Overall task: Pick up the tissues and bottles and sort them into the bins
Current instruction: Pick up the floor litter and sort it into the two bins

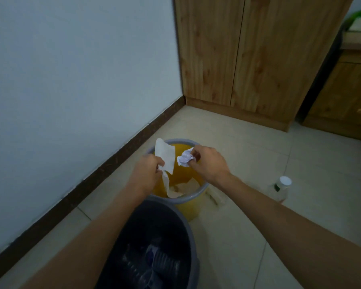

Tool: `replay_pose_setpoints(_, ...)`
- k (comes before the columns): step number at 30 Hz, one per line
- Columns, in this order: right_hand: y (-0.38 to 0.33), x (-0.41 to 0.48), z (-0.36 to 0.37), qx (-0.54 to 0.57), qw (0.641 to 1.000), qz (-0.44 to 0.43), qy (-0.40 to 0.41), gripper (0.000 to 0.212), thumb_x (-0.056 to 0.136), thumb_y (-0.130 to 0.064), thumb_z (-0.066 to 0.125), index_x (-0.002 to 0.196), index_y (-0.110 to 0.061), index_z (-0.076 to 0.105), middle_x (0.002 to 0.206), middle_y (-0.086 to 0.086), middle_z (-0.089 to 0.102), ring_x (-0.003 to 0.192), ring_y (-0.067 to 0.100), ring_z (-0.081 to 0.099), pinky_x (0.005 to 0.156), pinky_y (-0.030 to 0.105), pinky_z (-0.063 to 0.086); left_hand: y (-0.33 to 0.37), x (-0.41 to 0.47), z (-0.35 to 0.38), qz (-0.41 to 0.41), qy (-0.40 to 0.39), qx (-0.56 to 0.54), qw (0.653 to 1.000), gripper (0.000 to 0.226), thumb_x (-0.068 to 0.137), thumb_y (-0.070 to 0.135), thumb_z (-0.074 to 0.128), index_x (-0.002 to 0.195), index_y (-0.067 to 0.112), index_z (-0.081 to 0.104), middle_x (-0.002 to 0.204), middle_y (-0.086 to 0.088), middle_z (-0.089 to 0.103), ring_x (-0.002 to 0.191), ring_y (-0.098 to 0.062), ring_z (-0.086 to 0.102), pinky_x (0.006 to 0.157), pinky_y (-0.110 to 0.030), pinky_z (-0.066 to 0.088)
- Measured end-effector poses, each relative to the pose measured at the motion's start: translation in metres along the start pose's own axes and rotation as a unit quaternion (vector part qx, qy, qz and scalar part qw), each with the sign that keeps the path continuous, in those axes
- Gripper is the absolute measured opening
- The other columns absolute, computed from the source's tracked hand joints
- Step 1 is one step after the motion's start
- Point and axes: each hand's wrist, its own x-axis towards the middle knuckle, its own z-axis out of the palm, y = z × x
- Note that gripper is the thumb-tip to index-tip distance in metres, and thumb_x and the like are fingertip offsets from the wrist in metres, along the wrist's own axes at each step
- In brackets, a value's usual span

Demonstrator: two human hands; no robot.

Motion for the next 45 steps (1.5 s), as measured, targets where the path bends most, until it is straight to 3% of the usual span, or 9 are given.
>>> replay_pose_setpoints(6, 0.013, 0.01, 0.007, -0.052, 0.99, 0.023, -0.128, 0.053, 0.086, -0.045, 0.077, 0.131, -0.02, 0.062, 0.124, 0.008, 0.069, 0.114, 0.031, 0.066, 0.089, 0.043, 0.056, -0.004, 0.012, 0.011, -0.01, -0.137, 0.018, 0.99, 0.058, 0.096, 0.026, 0.075, 0.151, 0.019, 0.056, 0.137, -0.011, 0.066, 0.124, -0.028, 0.063, 0.104, -0.038, 0.05)
replay_pose_setpoints(9, 0.016, 0.004, -0.003, -0.073, 0.99, 0.01, -0.124, 0.072, 0.089, -0.043, 0.078, 0.152, -0.025, 0.049, 0.148, 0.006, 0.057, 0.132, 0.029, 0.057, 0.105, 0.048, 0.051, -0.002, 0.014, 0.003, 0.015, -0.129, 0.052, 0.99, 0.058, 0.1, 0.027, 0.069, 0.155, 0.02, 0.05, 0.147, -0.014, 0.059, 0.131, -0.029, 0.059, 0.107, -0.041, 0.05)
replay_pose_setpoints(13, 0.019, -0.01, -0.027, -0.128, 0.988, -0.03, -0.075, 0.073, 0.094, -0.054, 0.069, 0.157, -0.029, 0.039, 0.154, 0.003, 0.045, 0.135, 0.028, 0.052, 0.104, 0.048, 0.052, 0.014, 0.009, -0.018, 0.073, -0.067, 0.156, 0.983, 0.07, 0.1, 0.048, 0.064, 0.161, 0.026, 0.037, 0.162, -0.01, 0.038, 0.145, -0.033, 0.039, 0.113, -0.047, 0.045)
replay_pose_setpoints(17, 0.021, -0.028, -0.062, -0.199, 0.979, -0.033, -0.014, 0.071, 0.097, -0.055, 0.063, 0.157, -0.032, 0.034, 0.161, 0.003, 0.035, 0.141, 0.029, 0.043, 0.1, 0.048, 0.053, 0.056, 0.0, -0.035, 0.141, 0.01, 0.218, 0.966, 0.075, 0.094, 0.06, 0.064, 0.156, 0.026, 0.04, 0.159, -0.01, 0.037, 0.14, -0.032, 0.041, 0.11, -0.047, 0.046)
replay_pose_setpoints(25, 0.073, -0.063, -0.127, -0.246, 0.968, 0.045, 0.03, 0.072, 0.097, -0.053, 0.064, 0.158, -0.03, 0.033, 0.162, 0.004, 0.035, 0.14, 0.029, 0.044, 0.1, 0.047, 0.053, 0.164, 0.012, -0.01, 0.203, 0.023, 0.2, 0.958, 0.079, 0.087, 0.071, 0.063, 0.152, 0.031, 0.044, 0.152, -0.009, 0.041, 0.134, -0.034, 0.045, 0.106, -0.053, 0.047)
replay_pose_setpoints(30, 0.117, -0.079, -0.152, -0.266, 0.959, 0.099, 0.014, 0.073, 0.097, -0.053, 0.063, 0.159, -0.031, 0.032, 0.163, 0.003, 0.034, 0.142, 0.028, 0.043, 0.103, 0.045, 0.05, 0.208, 0.026, 0.029, 0.219, 0.012, 0.187, 0.957, 0.077, 0.088, 0.071, 0.062, 0.151, 0.028, 0.045, 0.149, -0.01, 0.044, 0.133, -0.034, 0.046, 0.105, -0.053, 0.048)
replay_pose_setpoints(36, 0.169, -0.094, -0.173, -0.296, 0.946, 0.116, -0.056, 0.071, 0.098, -0.053, 0.062, 0.158, -0.032, 0.031, 0.163, 0.003, 0.033, 0.143, 0.027, 0.043, 0.101, 0.044, 0.052, 0.226, 0.033, 0.098, 0.174, -0.032, 0.143, 0.974, 0.074, 0.088, 0.068, 0.065, 0.147, 0.027, 0.047, 0.145, -0.01, 0.043, 0.13, -0.035, 0.044, 0.1, -0.051, 0.05)
replay_pose_setpoints(42, 0.236, -0.114, -0.149, -0.291, 0.946, 0.111, -0.089, 0.079, 0.097, -0.061, 0.058, 0.161, -0.037, 0.02, 0.164, -0.001, 0.029, 0.141, 0.025, 0.045, 0.097, 0.042, 0.056, 0.215, 0.022, 0.198, -0.009, -0.023, 0.032, 0.999, 0.072, 0.092, 0.059, 0.063, 0.154, 0.028, 0.043, 0.153, -0.01, 0.041, 0.136, -0.035, 0.039, 0.106, -0.049, 0.047)
replay_pose_setpoints(45, 0.269, -0.121, -0.115, -0.258, 0.956, 0.105, -0.088, 0.087, 0.094, -0.062, 0.062, 0.162, -0.04, 0.013, 0.165, 0.001, 0.026, 0.138, 0.027, 0.048, 0.087, 0.044, 0.061, 0.199, 0.02, 0.254, -0.069, -0.045, 0.036, 0.996, 0.079, 0.093, 0.06, 0.061, 0.159, 0.026, 0.035, 0.16, -0.016, 0.032, 0.143, -0.04, 0.033, 0.114, -0.05, 0.041)
